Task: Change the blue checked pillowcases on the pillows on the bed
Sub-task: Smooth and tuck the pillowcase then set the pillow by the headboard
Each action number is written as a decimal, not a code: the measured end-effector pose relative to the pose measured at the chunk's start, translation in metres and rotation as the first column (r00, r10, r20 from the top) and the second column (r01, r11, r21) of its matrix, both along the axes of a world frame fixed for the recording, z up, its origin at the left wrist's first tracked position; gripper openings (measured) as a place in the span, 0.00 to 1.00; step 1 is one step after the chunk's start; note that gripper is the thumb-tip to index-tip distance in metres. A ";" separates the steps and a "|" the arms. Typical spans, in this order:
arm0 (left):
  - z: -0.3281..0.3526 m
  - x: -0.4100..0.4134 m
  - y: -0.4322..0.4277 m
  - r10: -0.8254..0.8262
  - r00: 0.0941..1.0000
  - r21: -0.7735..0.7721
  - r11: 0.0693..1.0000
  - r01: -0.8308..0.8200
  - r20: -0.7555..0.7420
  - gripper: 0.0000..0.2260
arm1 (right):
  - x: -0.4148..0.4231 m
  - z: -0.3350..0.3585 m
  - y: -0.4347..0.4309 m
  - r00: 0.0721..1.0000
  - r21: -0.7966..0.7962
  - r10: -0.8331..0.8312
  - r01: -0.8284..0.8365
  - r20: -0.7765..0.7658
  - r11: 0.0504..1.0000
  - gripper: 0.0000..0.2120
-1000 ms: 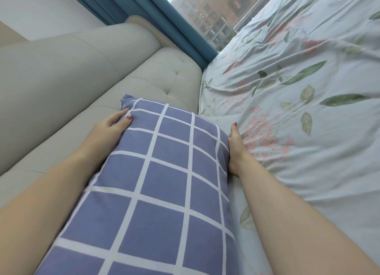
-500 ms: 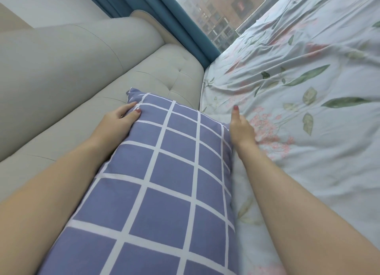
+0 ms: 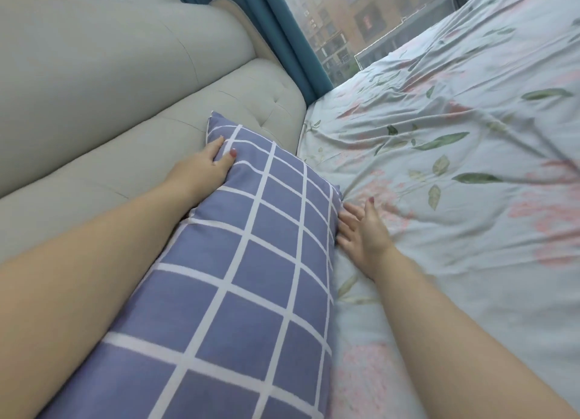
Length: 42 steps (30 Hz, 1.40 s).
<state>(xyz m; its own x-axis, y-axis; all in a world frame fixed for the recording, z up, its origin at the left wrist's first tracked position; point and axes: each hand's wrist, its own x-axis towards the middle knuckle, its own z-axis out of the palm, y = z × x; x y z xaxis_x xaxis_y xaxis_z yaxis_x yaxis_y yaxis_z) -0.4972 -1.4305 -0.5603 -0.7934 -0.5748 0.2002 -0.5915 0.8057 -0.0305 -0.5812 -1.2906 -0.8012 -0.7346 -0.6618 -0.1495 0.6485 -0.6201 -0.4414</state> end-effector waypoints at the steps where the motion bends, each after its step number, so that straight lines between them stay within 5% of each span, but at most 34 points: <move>1: 0.003 0.006 0.003 0.021 0.999 0.006 1.000 -0.021 0.044 0.27 | 0.018 -0.001 0.010 0.997 0.017 0.072 -0.072 -0.002 0.997 0.31; 8: 0.018 0.110 0.053 0.016 0.993 0.006 1.000 -0.017 0.117 0.29 | 0.139 0.001 0.088 0.942 0.101 0.299 -0.315 0.152 0.944 0.35; 15: 0.034 0.229 0.097 -0.009 0.994 0.029 1.000 0.006 0.109 0.28 | 0.236 0.046 0.114 0.917 0.372 0.314 -0.389 0.247 0.843 0.39; 23: 0.022 0.291 0.109 -0.030 0.997 0.047 0.999 0.026 0.073 0.31 | 0.297 0.053 0.113 0.921 0.479 0.290 -0.383 0.259 0.790 0.41; 33: 0.028 0.289 0.113 0.035 0.910 0.467 0.866 0.179 -0.414 0.18 | 0.322 0.049 0.109 0.845 0.539 0.485 -0.523 0.226 0.660 0.48; 36: 0.026 0.288 0.113 0.102 0.889 0.538 0.824 0.176 -0.447 0.18 | 0.321 0.043 0.094 0.931 0.568 0.310 -0.363 0.192 0.738 0.40; 38: 0.023 0.290 0.115 0.160 0.898 0.616 0.775 0.143 -0.409 0.17 | 0.319 0.044 0.094 0.980 0.678 0.168 -0.195 0.107 0.709 0.37; 40: 0.019 0.292 0.115 0.180 0.918 0.679 0.725 0.119 -0.353 0.17 | 0.316 0.050 0.106 0.947 0.864 0.268 0.018 -0.176 0.504 0.34; 42: 0.019 0.293 0.115 0.164 0.942 0.704 0.703 0.098 -0.295 0.18 | 0.309 0.049 0.115 0.817 0.886 0.385 0.296 -0.428 0.357 0.30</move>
